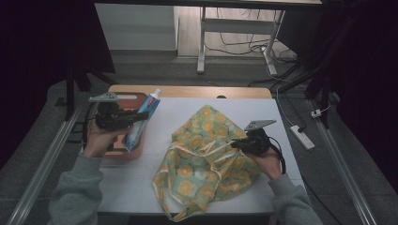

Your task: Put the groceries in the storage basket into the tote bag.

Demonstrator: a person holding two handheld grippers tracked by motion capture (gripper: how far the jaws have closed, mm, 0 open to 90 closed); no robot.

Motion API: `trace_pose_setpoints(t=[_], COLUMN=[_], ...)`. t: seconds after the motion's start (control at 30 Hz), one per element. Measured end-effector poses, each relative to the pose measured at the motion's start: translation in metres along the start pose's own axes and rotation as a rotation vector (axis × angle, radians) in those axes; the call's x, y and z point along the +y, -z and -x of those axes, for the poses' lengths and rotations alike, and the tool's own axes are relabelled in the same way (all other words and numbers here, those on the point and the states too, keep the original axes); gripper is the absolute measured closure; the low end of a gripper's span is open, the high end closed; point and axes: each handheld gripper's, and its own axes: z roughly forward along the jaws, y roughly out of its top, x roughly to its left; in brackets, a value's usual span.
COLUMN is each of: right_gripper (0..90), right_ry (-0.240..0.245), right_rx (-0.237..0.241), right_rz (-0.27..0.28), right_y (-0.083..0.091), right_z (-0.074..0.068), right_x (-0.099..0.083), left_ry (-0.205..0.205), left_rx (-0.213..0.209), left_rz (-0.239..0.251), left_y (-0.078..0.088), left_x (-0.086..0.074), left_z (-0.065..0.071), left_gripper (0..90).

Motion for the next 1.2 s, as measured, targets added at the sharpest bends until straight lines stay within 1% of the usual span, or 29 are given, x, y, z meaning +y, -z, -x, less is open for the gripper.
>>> trace_pose_setpoints(t=[0.3, 0.4, 0.53, 0.73, 0.8, 0.93, 1.1, 1.2], right_gripper=[85.6, 85.5, 85.6, 85.6, 85.6, 85.5, 85.6, 85.6], right_ry=[0.002, 0.0, 0.003, 0.004, 0.005, 0.008, 0.01, 0.006], right_rx=[0.001, 0.001, 0.001, 0.001, 0.001, 0.003, 0.002, 0.003], right_rz=[0.002, 0.004, 0.004, 0.015, 0.018, 0.023, 0.04, 0.047], right_y=[-0.001, -0.001, -0.001, 0.0, 0.001, 0.001, 0.003, 0.004], right_z=[0.0, 0.0, 0.0, 0.0, 0.0, 0.0, 0.001, 0.001], right_x=[0.001, 0.002, 0.003, 0.006, 0.007, 0.009, 0.013, 0.015], left_ry=[-0.021, -0.04, -0.068, -0.111, -0.123, -0.149, -0.183, -0.204], left_rx=[-0.067, -0.095, -0.115, -0.159, -0.17, -0.196, -0.208, -0.228], left_rz=[-0.021, -0.027, -0.042, -0.067, -0.079, -0.118, -0.162, -0.192], left_y=[-0.009, -0.013, -0.017, -0.025, -0.029, -0.04, -0.054, -0.064], left_x=[-0.002, -0.001, 0.0, 0.0, -0.001, -0.002, -0.006, -0.008], left_z=[0.011, 0.017, 0.027, 0.041, 0.046, 0.053, 0.063, 0.07], left_gripper=[74.6, 74.6, 74.6, 74.6, 74.6, 74.6, 74.6, 74.6])
